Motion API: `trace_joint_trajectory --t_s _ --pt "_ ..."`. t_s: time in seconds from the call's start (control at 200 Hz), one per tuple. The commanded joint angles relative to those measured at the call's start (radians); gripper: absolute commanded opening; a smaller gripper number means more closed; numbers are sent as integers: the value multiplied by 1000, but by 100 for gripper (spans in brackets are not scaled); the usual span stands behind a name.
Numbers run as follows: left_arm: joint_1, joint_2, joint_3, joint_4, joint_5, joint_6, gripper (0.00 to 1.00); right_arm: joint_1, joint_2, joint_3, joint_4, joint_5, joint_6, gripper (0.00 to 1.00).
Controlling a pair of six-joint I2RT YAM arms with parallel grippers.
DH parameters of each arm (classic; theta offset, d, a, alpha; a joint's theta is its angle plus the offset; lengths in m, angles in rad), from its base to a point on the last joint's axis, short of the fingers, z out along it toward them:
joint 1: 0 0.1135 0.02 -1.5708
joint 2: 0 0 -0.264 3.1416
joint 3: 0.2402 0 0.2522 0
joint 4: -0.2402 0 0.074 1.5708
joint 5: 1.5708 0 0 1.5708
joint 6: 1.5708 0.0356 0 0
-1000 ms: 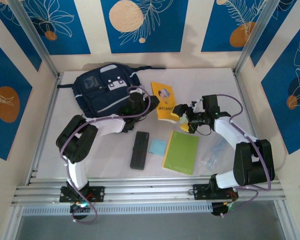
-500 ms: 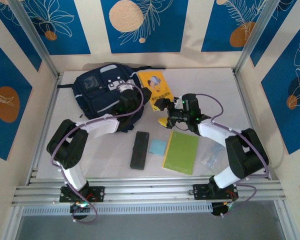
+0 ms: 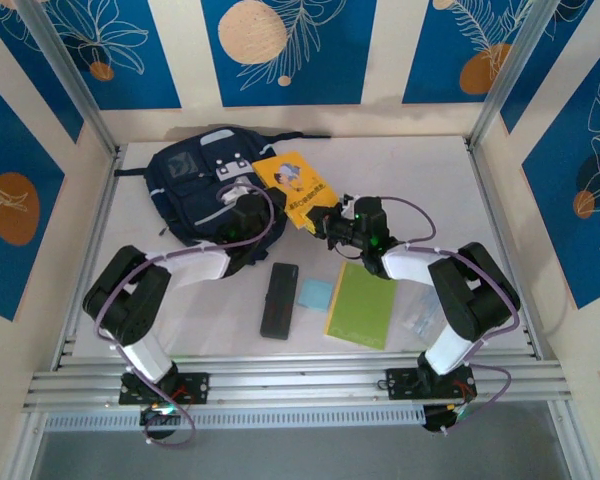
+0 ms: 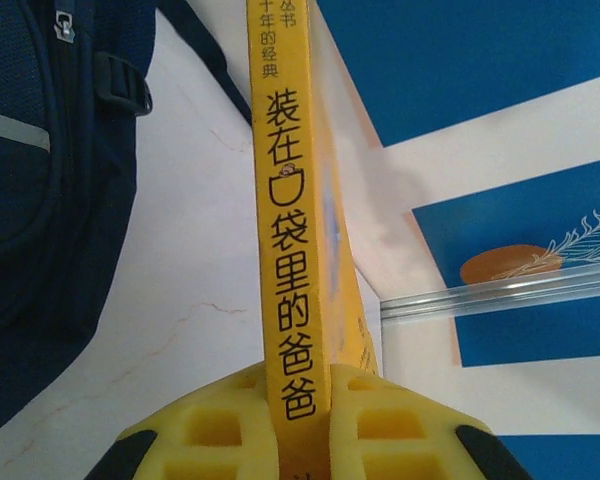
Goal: Pack the student bag
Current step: Pass the book, then open the student bag at the top-left of the table.
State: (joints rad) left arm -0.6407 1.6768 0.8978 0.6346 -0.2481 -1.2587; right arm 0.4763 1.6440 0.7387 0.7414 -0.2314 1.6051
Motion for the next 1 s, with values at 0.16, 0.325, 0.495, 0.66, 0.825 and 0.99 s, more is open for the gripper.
trace_joint_trajectory --t_s 0.16,0.325,0.495,0.66,0.825,0.99 --pt "49 -137 11 -201 291 245 62 -57 -14 73 -116 -45 -131 0" --pt "153 -208 -24 -418 425 440 62 -112 -27 108 -286 -166 -274 0" --pt "190 -244 99 -879 312 801 62 -154 -60 115 -444 -224 -406 0" --pt "197 -249 150 -1067 168 964 61 -189 -104 120 -578 -234 -504 0" --pt "218 -227 147 -1140 74 1042 62 -217 -145 106 -640 -221 -546 0" --pt "238 -162 165 -1155 30 1119 66 -229 -175 101 -672 -213 -565 0"
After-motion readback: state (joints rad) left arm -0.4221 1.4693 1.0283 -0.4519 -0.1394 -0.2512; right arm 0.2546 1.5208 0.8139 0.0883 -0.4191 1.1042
